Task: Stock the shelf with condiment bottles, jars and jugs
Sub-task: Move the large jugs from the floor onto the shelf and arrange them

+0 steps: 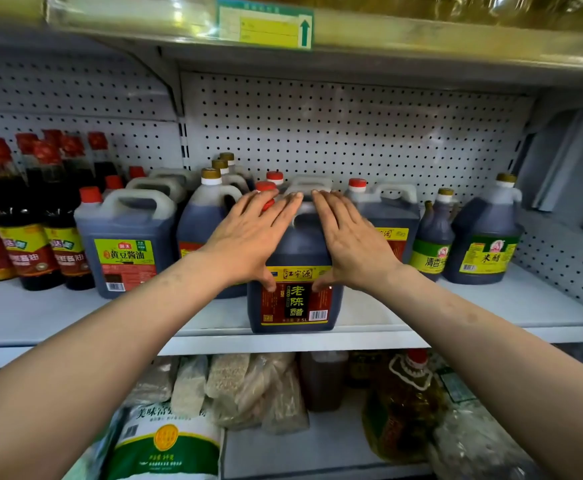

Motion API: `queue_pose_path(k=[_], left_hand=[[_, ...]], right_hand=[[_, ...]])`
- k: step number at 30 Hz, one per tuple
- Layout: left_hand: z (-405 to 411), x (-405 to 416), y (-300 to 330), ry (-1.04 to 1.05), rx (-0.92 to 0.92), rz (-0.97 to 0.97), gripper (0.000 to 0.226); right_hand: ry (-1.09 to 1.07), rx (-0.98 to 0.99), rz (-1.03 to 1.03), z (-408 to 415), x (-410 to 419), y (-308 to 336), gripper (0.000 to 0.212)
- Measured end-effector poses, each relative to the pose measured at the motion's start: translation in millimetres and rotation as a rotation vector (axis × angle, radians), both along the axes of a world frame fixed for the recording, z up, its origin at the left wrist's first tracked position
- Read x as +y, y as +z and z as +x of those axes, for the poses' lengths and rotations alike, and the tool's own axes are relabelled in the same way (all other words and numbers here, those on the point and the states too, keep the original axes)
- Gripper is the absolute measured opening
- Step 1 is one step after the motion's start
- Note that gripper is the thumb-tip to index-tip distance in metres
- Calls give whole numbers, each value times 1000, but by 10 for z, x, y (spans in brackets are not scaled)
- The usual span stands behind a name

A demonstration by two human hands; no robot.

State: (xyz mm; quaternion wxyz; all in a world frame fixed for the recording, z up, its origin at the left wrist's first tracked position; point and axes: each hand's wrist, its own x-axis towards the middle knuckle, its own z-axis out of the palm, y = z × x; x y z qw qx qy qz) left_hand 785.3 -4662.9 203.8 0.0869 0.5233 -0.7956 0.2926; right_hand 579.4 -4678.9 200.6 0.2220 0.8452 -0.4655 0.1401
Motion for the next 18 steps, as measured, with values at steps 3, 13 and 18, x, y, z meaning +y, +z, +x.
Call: queue_pose_path(k=[3,13,18], left_hand=[[4,-24,-20,-15,32,-31,154],[65,-232,5,-62,81,-6,149],[37,-403,12,-36,80,1,149]], right_hand=[[-11,-23,-23,28,-18,10,152],[16,-52,-10,55,-205,55,148],[14,-57,-7,67,-376,58,147]])
